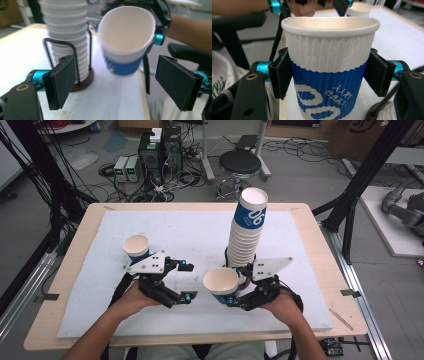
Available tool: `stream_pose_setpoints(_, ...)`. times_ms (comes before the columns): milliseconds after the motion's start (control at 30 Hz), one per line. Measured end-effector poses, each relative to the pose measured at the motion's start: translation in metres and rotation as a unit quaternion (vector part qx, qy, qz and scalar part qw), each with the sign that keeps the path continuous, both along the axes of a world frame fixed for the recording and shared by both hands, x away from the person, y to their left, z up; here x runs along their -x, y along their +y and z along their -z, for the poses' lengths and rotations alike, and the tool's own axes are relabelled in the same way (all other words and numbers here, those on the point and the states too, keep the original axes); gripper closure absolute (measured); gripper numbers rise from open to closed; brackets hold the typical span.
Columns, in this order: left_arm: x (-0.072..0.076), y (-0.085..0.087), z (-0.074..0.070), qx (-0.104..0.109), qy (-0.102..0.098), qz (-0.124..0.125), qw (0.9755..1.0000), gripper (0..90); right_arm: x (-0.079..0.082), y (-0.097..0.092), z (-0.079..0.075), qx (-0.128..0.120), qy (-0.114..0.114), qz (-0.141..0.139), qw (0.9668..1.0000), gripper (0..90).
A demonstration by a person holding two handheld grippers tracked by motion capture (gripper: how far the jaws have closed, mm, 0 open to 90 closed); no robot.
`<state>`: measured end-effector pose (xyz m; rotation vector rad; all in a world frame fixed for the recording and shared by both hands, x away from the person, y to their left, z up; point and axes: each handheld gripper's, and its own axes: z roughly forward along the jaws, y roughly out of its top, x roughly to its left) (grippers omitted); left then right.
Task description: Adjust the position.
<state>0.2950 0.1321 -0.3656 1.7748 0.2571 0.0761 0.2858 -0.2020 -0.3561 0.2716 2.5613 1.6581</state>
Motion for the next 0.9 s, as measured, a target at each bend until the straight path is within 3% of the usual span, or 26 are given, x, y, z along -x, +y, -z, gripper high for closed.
stream_pose_setpoints(167,-0.001,0.018,0.011,0.026,-0.001,-0.045,0.9986,16.8,0.006,-0.019,0.003,-0.030,-0.006,0.023,0.9992,29.9)
stream_pose_setpoints(367,-0.001,0.035,0.021,0.051,-0.007,-0.091,0.9945,16.5,0.013,-0.038,0.006,-0.048,-0.016,0.042,0.9978,29.7)
stream_pose_setpoints(900,0.003,0.062,0.039,0.055,-0.022,-0.163,0.9848,16.7,0.027,-0.082,0.010,-0.063,-0.038,0.095,0.9927,29.7)
